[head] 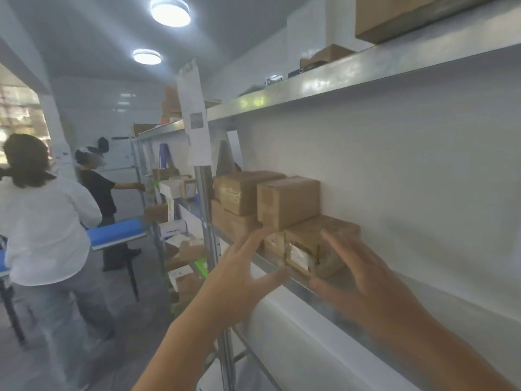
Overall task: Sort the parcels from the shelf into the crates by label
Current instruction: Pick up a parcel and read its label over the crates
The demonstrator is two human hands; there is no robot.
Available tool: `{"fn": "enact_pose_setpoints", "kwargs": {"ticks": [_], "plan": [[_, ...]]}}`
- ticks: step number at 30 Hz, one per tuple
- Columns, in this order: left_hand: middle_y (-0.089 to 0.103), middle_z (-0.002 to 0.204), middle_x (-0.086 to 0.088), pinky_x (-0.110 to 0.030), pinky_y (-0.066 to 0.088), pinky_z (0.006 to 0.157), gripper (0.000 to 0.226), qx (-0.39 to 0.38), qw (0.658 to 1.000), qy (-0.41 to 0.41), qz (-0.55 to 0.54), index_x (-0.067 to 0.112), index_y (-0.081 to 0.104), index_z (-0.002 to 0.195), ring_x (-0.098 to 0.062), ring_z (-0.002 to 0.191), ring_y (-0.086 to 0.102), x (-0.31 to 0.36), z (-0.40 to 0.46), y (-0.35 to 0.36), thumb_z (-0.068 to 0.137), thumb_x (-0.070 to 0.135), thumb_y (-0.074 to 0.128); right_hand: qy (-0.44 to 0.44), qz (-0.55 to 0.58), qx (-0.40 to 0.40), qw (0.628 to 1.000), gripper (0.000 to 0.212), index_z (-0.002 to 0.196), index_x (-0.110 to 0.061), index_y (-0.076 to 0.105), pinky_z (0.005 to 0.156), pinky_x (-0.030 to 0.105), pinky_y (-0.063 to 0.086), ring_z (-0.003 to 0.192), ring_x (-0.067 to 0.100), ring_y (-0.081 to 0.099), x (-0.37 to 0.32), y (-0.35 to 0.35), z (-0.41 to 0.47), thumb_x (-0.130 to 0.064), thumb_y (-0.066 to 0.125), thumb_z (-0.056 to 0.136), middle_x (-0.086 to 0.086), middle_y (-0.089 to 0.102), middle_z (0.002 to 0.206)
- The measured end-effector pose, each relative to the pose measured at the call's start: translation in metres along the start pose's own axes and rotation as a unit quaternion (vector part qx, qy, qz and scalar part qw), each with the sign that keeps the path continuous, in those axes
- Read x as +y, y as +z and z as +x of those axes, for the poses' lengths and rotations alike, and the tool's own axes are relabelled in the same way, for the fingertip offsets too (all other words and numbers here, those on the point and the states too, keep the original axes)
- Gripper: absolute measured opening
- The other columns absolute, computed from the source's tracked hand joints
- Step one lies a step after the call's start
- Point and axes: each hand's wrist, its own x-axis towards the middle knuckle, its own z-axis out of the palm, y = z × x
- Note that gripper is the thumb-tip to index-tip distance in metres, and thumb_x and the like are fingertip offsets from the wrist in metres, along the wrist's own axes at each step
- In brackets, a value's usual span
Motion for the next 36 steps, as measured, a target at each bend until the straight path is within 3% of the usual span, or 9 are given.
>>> {"fn": "enact_pose_setpoints", "kwargs": {"ticks": [6,9,11,15,19,23,27,31,36], "plan": [[0.039,0.151,0.021,-0.028,0.036,0.11,0.072,-0.031,0.995,-0.016,-0.089,0.05,0.032,0.152,-0.001,0.133,0.041,-0.029,0.07,0.049,0.089,0.078,0.051,0.084,0.079,0.02,0.993,0.109,0.158,-0.06,-0.003,0.124,0.049,0.031,0.157,0.013,0.023,0.007,0.019,0.047,-0.101,0.042,0.068,-0.021,0.015,0.171],[0.056,0.126,0.019,-0.018,0.044,0.095,0.033,-0.002,0.987,-0.028,-0.16,0.048,0.049,0.126,-0.003,0.113,0.056,-0.041,0.082,0.071,0.097,0.061,0.058,0.149,0.157,0.074,0.974,0.077,0.154,-0.048,0.025,0.114,0.042,0.041,0.143,0.016,0.048,0.012,0.031,0.063,-0.073,0.058,0.089,-0.017,0.047,0.151],[0.059,0.114,0.018,-0.022,0.049,0.09,0.021,0.024,0.977,-0.04,-0.207,0.045,0.052,0.113,0.001,0.1,0.06,-0.045,0.093,0.079,0.098,0.058,0.059,0.199,0.184,0.101,0.957,0.062,0.143,-0.043,0.044,0.109,0.044,0.047,0.128,0.018,0.06,0.013,0.036,0.076,-0.073,0.056,0.09,-0.015,0.063,0.134],[0.063,0.117,0.013,-0.037,0.051,0.102,0.042,0.031,0.972,-0.057,-0.225,0.039,0.056,0.125,-0.006,0.107,0.061,-0.041,0.113,0.079,0.095,0.067,0.045,0.263,0.208,0.125,0.934,0.038,0.105,-0.04,0.068,0.097,0.051,0.058,0.095,0.012,0.067,0.016,0.042,0.092,-0.071,0.048,0.096,-0.016,0.07,0.098],[0.062,0.129,0.009,-0.042,0.047,0.11,0.079,-0.056,0.98,-0.065,-0.182,0.034,0.056,0.139,-0.016,0.119,0.058,-0.033,0.127,0.08,0.086,0.085,0.026,0.293,0.215,0.15,0.919,0.036,0.104,-0.039,0.073,0.085,0.039,0.06,0.089,0.011,0.07,0.012,0.052,0.095,-0.062,0.045,0.102,-0.015,0.074,0.092],[0.056,0.135,0.007,-0.04,0.047,0.103,0.058,-0.106,0.979,-0.061,-0.162,0.037,0.041,0.146,-0.019,0.119,0.054,-0.029,0.129,0.086,0.099,0.07,0.034,0.293,0.26,0.193,0.9,0.02,0.116,-0.034,0.069,0.053,0.019,0.051,0.073,0.005,0.071,0.005,0.06,0.085,-0.038,0.052,0.107,-0.011,0.073,0.093],[0.059,0.116,0.027,-0.019,0.049,0.079,0.036,-0.142,0.948,-0.032,-0.283,0.052,0.041,0.125,0.005,0.099,0.058,-0.021,0.117,0.077,0.098,0.039,0.06,0.276,0.257,0.271,0.886,0.037,0.136,-0.042,0.052,0.073,0.028,0.056,0.102,0.011,0.068,0.001,0.053,0.059,-0.028,0.061,0.103,-0.008,0.065,0.121],[0.064,0.117,0.032,-0.009,0.054,0.073,0.071,-0.172,0.913,0.047,-0.367,0.055,0.042,0.127,0.01,0.103,0.063,-0.004,0.101,0.086,0.088,0.006,0.074,0.233,0.224,0.342,0.882,0.077,0.147,-0.047,0.034,0.085,0.028,0.059,0.113,0.0,0.061,0.004,0.043,0.02,-0.007,0.072,0.094,-0.024,0.059,0.12],[0.066,0.112,0.03,-0.018,0.059,0.074,0.067,-0.2,0.869,0.093,-0.443,0.054,0.049,0.125,0.006,0.101,0.066,0.045,0.063,0.1,0.094,-0.003,0.065,0.203,0.115,0.376,0.897,0.084,0.141,-0.058,0.042,0.101,0.024,0.052,0.126,-0.007,0.053,0.003,0.021,-0.045,0.003,0.068,0.091,-0.028,0.054,0.127]]}}
